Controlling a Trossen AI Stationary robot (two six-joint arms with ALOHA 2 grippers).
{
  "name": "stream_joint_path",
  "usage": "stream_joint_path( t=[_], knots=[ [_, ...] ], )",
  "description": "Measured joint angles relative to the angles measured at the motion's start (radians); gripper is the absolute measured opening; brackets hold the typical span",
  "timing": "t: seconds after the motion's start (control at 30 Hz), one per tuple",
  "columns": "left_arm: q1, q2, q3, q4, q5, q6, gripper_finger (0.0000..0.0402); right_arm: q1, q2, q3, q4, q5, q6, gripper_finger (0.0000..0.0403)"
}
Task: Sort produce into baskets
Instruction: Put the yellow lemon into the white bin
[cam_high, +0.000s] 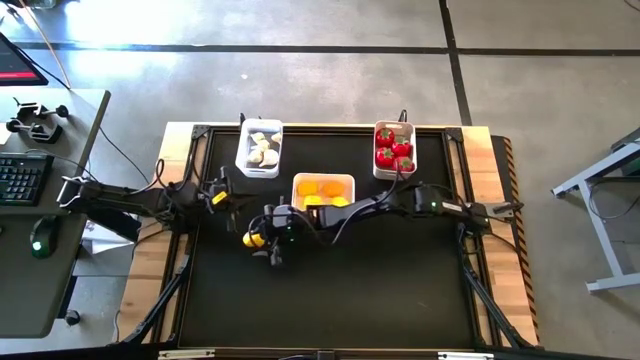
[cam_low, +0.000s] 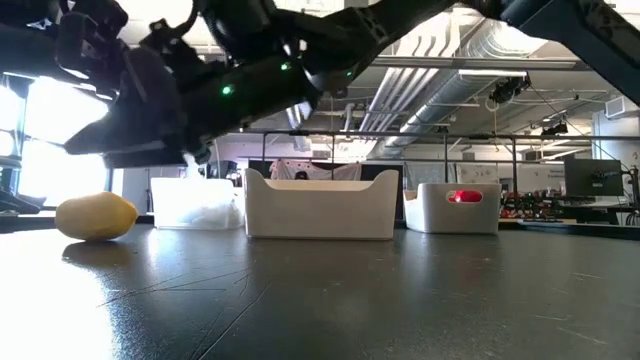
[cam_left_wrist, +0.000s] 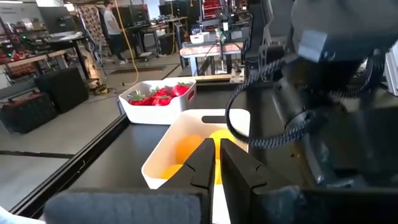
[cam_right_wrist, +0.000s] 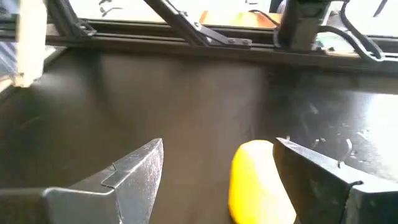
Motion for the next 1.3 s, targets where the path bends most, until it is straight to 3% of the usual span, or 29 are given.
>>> stream_joint_path(
  t=[0.33,0.67,0.87,1.1,1.3],
  knots=[
    [0.0,-0.045,0.0,-0.023,-0.001,0.01,0.0009,-0.001,0.087,0.065,0.009,0.132,-0.008,0.0295],
    [0.0,-0.045,0.0,-0.021,-0.001,0.019,0.0009,-0.01,0.113,0.07,0.0,0.074,0.03,0.029],
    [0.0,-0.045,0.0,-0.022,0.0,0.024,0.0009,-0.016,0.113,0.068,-0.039,0.068,0.033,0.024],
    [0.0,-0.045,0.0,-0.044,0.012,0.026,0.0009,-0.018,0.109,0.068,-0.059,0.033,0.027,0.0136],
    [0.0,-0.045,0.0,-0.052,0.012,0.033,0.0009,-0.015,0.038,0.067,-0.226,0.047,-0.026,0.0126]
  ],
)
